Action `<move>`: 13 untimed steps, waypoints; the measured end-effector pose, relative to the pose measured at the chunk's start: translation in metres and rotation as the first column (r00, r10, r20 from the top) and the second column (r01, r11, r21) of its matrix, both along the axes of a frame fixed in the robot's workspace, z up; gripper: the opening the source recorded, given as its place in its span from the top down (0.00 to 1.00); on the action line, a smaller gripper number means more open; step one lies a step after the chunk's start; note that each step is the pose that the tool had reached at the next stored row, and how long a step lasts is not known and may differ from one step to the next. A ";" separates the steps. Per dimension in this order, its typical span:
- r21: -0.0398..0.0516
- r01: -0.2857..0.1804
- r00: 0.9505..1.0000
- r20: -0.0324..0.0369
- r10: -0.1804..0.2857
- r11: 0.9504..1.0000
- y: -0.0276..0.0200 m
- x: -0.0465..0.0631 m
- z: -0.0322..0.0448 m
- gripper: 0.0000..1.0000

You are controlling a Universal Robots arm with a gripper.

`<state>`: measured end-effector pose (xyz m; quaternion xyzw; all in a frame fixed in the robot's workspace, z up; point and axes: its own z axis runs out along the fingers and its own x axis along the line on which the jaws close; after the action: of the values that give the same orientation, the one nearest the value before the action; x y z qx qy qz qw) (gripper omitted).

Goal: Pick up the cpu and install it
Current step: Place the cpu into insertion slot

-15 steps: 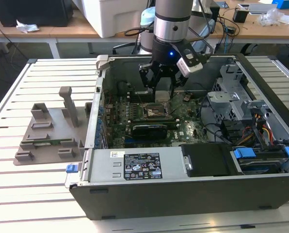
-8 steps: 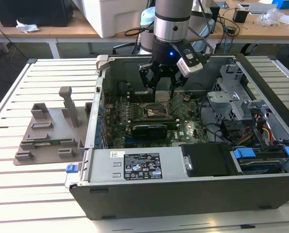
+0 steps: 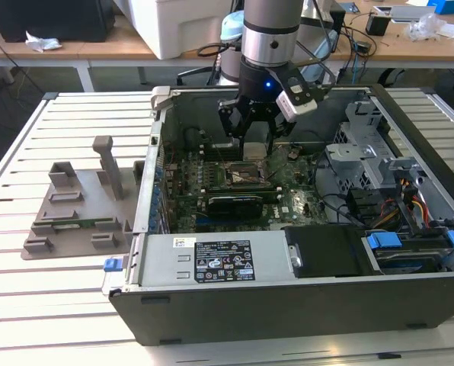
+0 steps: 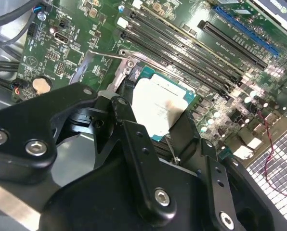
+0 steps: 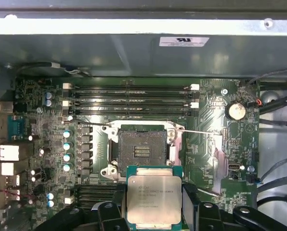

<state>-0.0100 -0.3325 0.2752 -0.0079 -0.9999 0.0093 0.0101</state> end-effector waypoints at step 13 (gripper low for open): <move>-0.021 0.267 0.964 0.005 -0.267 0.964 -0.0001 0.000 -0.0003 0.45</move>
<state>-0.0100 -0.3326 0.2749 -0.1426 -0.9896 0.0185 0.0102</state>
